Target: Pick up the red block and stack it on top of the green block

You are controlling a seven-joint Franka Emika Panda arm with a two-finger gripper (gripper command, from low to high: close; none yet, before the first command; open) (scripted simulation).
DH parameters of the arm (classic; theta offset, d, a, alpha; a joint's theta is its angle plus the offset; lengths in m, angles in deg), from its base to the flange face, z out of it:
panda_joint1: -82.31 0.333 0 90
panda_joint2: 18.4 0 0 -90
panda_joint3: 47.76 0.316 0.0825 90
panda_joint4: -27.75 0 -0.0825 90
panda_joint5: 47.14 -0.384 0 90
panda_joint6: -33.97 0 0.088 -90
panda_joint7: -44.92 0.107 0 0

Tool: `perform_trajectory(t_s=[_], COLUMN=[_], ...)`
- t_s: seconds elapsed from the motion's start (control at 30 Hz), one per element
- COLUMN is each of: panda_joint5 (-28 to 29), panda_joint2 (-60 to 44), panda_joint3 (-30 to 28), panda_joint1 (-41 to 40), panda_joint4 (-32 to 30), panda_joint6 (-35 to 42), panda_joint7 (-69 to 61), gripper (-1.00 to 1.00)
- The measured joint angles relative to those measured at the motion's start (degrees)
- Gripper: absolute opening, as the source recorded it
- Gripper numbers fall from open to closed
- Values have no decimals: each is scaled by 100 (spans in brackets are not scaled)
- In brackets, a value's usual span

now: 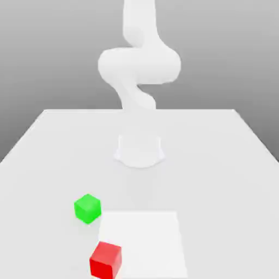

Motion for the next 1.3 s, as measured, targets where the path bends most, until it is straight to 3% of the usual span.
perform_trajectory(t_s=[0.8,0.97,1.0,1.3], panda_joint5=[-82,-177,-193,-164], panda_joint2=[-5021,-6060,-6251,-5990], panda_joint3=[-210,-175,-161,-170], panda_joint1=[-495,-550,-562,-558], panda_joint4=[-750,-680,-652,-694], panda_joint6=[-1843,-2572,-2731,-2510], panda_joint7=[731,711,699,722], gripper=[0,0,-100,-100])
